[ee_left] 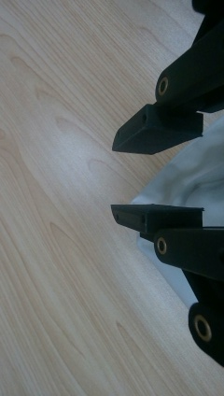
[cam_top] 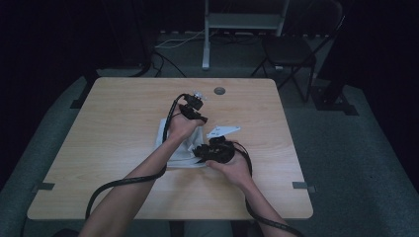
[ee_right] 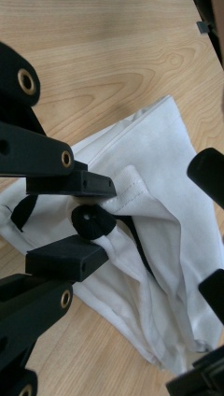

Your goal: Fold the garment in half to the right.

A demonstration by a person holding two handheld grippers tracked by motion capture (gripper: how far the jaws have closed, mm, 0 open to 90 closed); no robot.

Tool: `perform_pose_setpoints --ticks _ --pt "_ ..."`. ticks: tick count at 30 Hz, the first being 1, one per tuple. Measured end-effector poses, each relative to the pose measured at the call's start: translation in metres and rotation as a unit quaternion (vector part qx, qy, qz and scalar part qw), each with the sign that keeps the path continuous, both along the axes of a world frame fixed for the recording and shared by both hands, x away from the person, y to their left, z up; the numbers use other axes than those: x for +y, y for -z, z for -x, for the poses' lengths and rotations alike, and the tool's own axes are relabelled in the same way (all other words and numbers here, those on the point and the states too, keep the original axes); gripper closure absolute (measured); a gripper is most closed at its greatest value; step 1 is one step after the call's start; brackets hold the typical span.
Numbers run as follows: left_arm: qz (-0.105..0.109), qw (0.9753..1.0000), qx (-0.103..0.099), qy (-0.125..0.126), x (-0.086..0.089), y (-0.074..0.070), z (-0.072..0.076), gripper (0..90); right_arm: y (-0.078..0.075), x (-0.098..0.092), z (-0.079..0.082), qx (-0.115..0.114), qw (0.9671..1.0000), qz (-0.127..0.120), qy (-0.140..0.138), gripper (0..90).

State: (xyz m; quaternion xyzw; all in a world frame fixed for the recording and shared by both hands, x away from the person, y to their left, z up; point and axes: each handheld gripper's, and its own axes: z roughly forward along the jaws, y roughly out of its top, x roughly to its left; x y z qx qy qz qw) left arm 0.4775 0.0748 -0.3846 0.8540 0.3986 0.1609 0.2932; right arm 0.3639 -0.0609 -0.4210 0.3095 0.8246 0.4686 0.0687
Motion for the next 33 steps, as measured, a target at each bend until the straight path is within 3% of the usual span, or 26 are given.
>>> perform_pose_setpoints --ticks 9,13,19,22,27,33 --pt "0.003 1.0 -0.006 -0.004 0.002 -0.006 0.0 58.3 0.002 -0.005 0.001 0.014 0.9998 0.017 0.001 65.0" --pt "-0.008 0.9999 -0.007 -0.011 0.007 -0.008 -0.001 55.9 0.005 -0.011 0.0 0.017 0.9995 0.025 0.005 58.8" --pt "-0.012 0.9993 -0.017 -0.03 0.02 -0.012 -0.003 53.7 0.0 -0.021 -0.002 0.018 0.9993 0.014 0.029 48.6" --pt "-0.03 0.9984 -0.028 -0.04 0.026 -0.014 -0.004 53.2 -0.006 -0.024 -0.004 0.012 0.9992 0.002 0.037 46.8" --pt "-0.051 0.997 -0.029 -0.05 0.033 -0.01 -0.006 53.0 -0.014 -0.016 -0.003 0.003 0.9993 -0.006 0.037 45.1" --pt "-0.059 0.9966 -0.03 -0.05 0.031 -0.002 -0.007 52.5 -0.007 -0.007 -0.005 0.009 0.9992 0.002 0.039 44.7"
